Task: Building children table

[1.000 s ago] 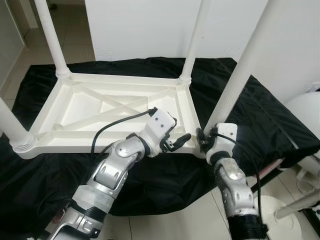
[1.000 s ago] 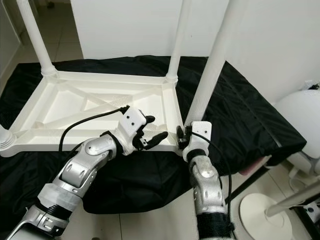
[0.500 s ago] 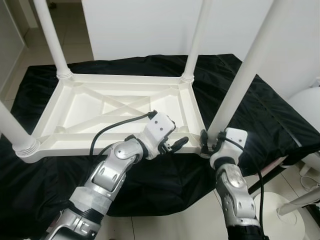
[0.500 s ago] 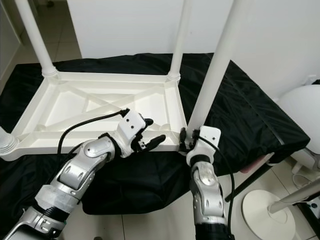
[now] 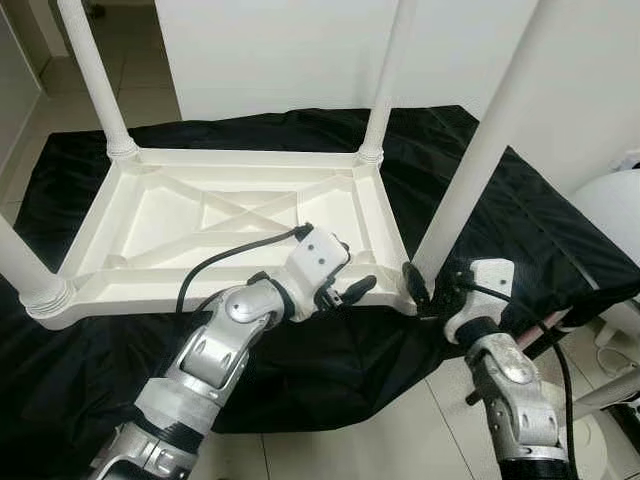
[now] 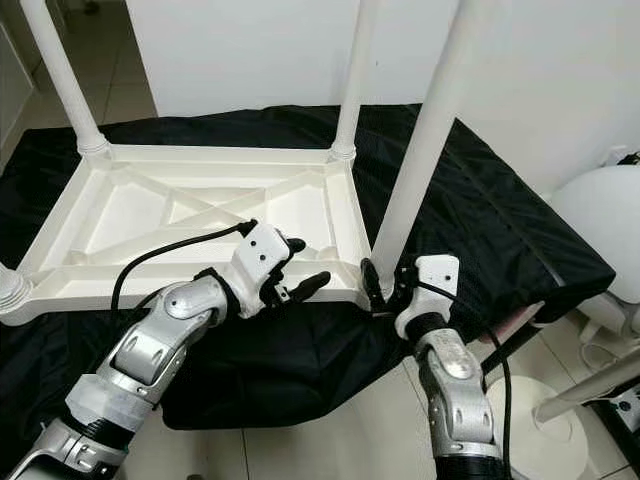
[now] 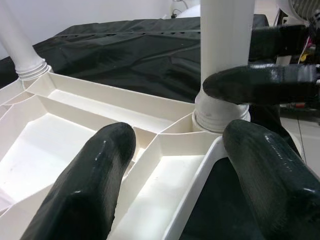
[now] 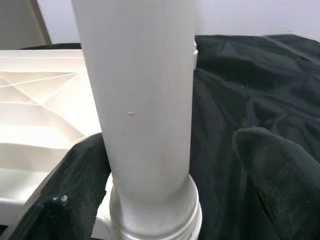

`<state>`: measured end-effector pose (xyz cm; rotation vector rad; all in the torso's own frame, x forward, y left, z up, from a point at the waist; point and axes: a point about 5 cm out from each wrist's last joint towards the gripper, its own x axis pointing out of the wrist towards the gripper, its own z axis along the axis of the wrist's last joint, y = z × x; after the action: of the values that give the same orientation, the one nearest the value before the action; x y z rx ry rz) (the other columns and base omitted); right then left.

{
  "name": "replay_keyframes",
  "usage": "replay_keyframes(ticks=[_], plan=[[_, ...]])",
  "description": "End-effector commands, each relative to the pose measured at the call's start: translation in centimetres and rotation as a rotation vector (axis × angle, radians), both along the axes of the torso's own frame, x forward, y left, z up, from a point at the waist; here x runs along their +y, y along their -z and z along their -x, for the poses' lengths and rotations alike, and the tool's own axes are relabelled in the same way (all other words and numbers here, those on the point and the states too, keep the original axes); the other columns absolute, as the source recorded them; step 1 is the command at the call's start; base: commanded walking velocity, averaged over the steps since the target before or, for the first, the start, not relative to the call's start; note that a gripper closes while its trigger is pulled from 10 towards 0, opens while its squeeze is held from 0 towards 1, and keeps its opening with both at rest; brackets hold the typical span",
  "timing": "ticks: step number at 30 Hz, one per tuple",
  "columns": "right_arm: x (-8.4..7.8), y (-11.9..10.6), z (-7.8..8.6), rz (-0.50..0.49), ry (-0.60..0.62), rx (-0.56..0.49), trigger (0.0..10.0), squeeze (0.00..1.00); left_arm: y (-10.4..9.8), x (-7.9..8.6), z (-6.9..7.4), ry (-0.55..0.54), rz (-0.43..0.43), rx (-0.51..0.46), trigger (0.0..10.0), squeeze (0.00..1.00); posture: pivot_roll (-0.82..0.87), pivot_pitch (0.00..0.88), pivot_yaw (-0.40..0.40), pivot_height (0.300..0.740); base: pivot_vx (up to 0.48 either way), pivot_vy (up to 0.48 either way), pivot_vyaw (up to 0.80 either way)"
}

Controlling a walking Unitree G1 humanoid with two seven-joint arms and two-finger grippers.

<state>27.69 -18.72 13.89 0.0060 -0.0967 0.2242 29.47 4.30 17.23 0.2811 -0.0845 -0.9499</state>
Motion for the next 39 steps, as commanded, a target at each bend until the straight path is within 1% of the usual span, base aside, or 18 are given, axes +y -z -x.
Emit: replay_keyframes(ticks=[1,3,4,6,7,8,9,13,16,18,20,22,32,33,34,35,36,39], plan=[[-0.8,-0.1,-0.1,0.011,-0.029,-0.007,10.0,0.00,0.3,-0.1,0.3,0.020,-0.020,0.008,10.0,0.00,-0.06,0.018,-0.019,0.740,0.000,0.000,0.00],[-1.4,-0.4,-0.4,0.068,-0.120,0.001,10.0,0.00,0.5,-0.2,0.5,0.016,-0.022,0.050,10.0,0.00,-0.07,0.012,-0.022,0.740,0.000,0.000,0.00],[-1.4,-0.4,-0.4,0.068,-0.120,0.001,10.0,0.00,0.5,-0.2,0.5,0.016,-0.022,0.050,10.0,0.00,-0.07,0.012,-0.022,0.740,0.000,0.000,0.00],[-1.7,-0.5,-0.8,0.092,-0.177,0.014,10.0,0.00,0.7,-0.4,0.6,0.026,-0.024,0.072,10.0,0.00,-0.07,0.008,-0.021,0.740,0.000,0.000,0.00],[-1.7,-0.5,-0.8,0.092,-0.177,0.014,10.0,0.00,0.7,-0.4,0.6,0.026,-0.024,0.072,10.0,0.00,-0.07,0.008,-0.021,0.740,0.000,0.000,0.00],[-2.0,-0.8,-1.1,0.122,-0.234,0.018,10.0,0.00,0.7,-0.6,0.8,0.038,-0.011,0.090,10.0,0.00,-0.07,0.006,-0.019,0.740,0.000,0.000,0.00],[-2.1,-0.9,-1.3,0.132,-0.254,0.020,10.0,0.00,0.7,-0.7,0.9,0.042,-0.005,0.087,10.0,0.00,-0.07,0.005,-0.019,0.740,0.000,0.000,0.00],[-2.2,-1.0,-1.5,0.150,-0.264,0.019,10.0,0.00,0.6,-0.7,0.9,0.047,-0.002,0.078,10.0,0.00,-0.06,0.002,-0.017,0.740,0.000,0.000,0.00],[-2.0,-1.2,-2.0,0.175,-0.297,0.018,10.0,0.00,0.6,-0.9,1.0,0.062,0.002,0.079,10.0,0.00,-0.06,0.000,-0.016,0.740,0.000,0.000,0.00],[-1.4,-1.6,-2.8,0.212,-0.377,0.026,10.0,0.00,0.3,-1.0,1.1,0.073,0.012,0.071,10.0,0.00,-0.05,0.000,-0.019,0.740,0.000,0.000,0.00],[-1.4,-1.6,-2.8,0.212,-0.377,0.026,10.0,0.00,0.3,-1.0,1.1,0.073,0.012,0.071,10.0,0.00,-0.05,0.000,-0.019,0.740,0.000,0.000,0.00],[-0.9,-1.0,-3.3,0.231,-0.447,0.064,10.0,0.00,0.1,-1.0,1.1,0.060,0.002,0.052,10.0,0.00,-0.05,0.000,-0.024,0.740,0.000,0.000,0.00],[-0.3,0.9,-3.8,0.240,-0.532,0.140,10.0,0.00,0.1,-0.9,1.1,0.040,-0.012,0.039,10.0,0.00,-0.03,0.000,-0.026,0.740,0.000,0.000,0.00],[-0.2,1.0,-3.9,0.236,-0.539,0.143,7.8,0.00,0.0,-0.9,1.1,0.040,-0.013,0.037,10.0,0.00,-0.04,0.000,-0.024,0.740,0.000,0.000,0.00],[-0.2,1.0,-3.9,0.236,-0.539,0.143,7.8,0.00,0.0,-0.9,1.1,0.040,-0.013,0.037,10.0,0.00,-0.04,0.000,-0.024,0.740,0.000,0.000,0.00],[-0.1,1.1,-4.0,0.231,-0.543,0.144,5.3,0.00,0.0,-0.9,1.0,0.040,-0.013,0.036,10.0,0.00,-0.04,0.000,-0.023,0.740,0.000,0.000,0.00],[0.0,1.2,-4.0,0.229,-0.546,0.146,0.0,0.00,0.1,-1.0,1.0,0.040,-0.013,0.036,10.0,0.00,-0.04,0.000,-0.023,0.740,0.000,0.000,0.00],[0.0,1.3,-4.0,0.227,-0.550,0.146,0.0,0.00,0.1,-1.0,1.0,0.041,-0.012,0.037,10.0,0.00,-0.04,0.000,-0.023,0.740,0.000,0.000,0.00]])
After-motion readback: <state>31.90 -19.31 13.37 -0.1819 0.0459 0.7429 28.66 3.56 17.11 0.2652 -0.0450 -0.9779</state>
